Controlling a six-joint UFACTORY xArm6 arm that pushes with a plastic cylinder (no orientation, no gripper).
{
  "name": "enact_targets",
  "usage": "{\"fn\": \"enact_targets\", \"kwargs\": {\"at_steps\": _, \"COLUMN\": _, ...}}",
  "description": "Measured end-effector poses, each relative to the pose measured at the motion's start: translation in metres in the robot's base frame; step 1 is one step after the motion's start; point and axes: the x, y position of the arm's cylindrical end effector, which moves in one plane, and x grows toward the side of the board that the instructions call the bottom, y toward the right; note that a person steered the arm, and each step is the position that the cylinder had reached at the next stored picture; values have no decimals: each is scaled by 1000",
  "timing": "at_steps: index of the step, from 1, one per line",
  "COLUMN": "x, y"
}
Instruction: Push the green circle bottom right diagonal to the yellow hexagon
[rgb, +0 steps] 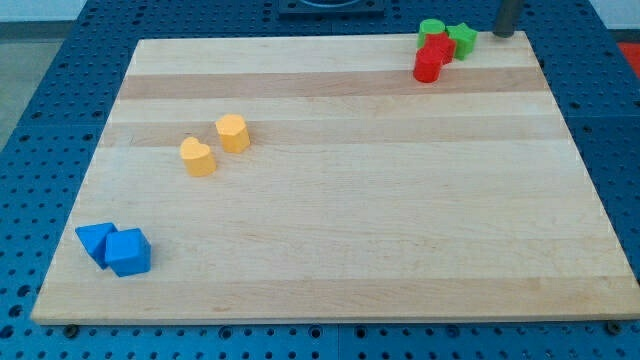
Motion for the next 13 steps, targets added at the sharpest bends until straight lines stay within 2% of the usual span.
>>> {"fn": "enact_targets", "kwargs": {"at_steps": 5, "x": 0, "y": -97}}
{"fn": "enact_targets", "kwargs": {"at_steps": 13, "x": 10, "y": -214}}
